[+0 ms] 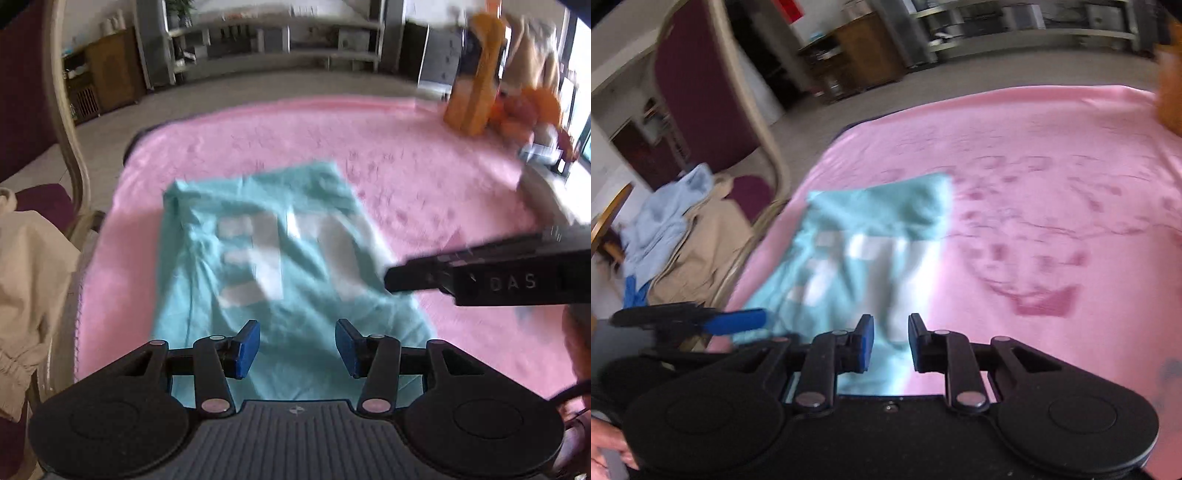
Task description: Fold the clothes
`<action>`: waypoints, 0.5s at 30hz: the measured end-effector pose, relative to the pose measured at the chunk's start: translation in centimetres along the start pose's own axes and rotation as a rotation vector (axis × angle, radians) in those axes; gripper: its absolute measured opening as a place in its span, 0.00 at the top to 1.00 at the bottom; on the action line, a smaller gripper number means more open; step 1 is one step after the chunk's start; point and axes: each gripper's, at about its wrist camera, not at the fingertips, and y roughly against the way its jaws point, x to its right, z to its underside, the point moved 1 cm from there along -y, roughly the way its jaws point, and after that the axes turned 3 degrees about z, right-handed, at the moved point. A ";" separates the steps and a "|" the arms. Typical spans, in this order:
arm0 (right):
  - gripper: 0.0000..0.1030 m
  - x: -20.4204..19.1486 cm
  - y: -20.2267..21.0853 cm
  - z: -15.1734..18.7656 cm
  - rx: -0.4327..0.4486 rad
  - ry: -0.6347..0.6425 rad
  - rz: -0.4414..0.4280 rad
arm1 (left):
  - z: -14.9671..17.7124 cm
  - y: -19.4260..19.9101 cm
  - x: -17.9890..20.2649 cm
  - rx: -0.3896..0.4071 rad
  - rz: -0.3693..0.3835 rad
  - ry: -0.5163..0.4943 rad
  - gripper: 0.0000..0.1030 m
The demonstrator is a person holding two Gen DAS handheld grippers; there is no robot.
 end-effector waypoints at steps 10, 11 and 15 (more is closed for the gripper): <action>0.80 -4.2 -1.3 2.2 -0.145 0.329 0.103 | 3.1 1.1 -1.5 -0.117 0.009 -0.006 0.51; 0.80 -4.7 -0.8 2.8 -0.166 0.386 0.129 | 3.7 1.5 -1.7 -0.119 0.017 0.003 0.51; 0.80 -4.9 1.5 3.8 -0.176 0.464 0.214 | 4.5 3.5 -3.0 -0.086 0.042 0.061 0.52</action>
